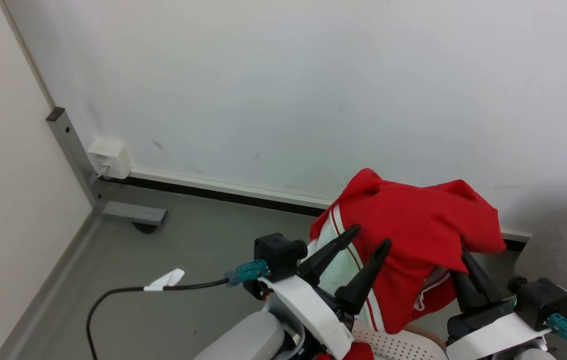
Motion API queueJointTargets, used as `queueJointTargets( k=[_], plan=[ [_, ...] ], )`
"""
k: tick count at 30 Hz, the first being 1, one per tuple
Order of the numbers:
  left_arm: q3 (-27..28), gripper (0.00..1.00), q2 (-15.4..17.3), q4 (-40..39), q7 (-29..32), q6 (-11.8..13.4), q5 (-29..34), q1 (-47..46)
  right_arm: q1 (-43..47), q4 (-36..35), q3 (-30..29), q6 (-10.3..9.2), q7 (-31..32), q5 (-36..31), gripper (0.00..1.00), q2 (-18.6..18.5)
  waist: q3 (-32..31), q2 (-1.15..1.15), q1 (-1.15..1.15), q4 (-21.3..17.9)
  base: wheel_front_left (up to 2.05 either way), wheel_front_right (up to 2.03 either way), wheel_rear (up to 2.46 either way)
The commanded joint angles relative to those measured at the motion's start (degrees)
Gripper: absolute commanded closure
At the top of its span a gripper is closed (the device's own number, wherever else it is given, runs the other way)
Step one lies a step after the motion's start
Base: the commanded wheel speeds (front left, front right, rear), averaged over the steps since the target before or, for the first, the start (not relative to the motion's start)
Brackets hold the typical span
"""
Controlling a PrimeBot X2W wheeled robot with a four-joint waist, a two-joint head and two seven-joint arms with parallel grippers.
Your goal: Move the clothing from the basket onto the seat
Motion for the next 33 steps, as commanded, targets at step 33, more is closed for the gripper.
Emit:
queueJointTargets(
  k=[33],
  plan=[
    [11.51, 0.00, 1.93, -0.94, -0.03, -2.31, 20.41, 7.37, 4.86, -10.98, -11.50, -0.12, -0.16, -1.50, 1.00, -4.58, 2.35, 0.00, 0.00, -32.61, 0.00, 0.00, 0.00]
  ],
)
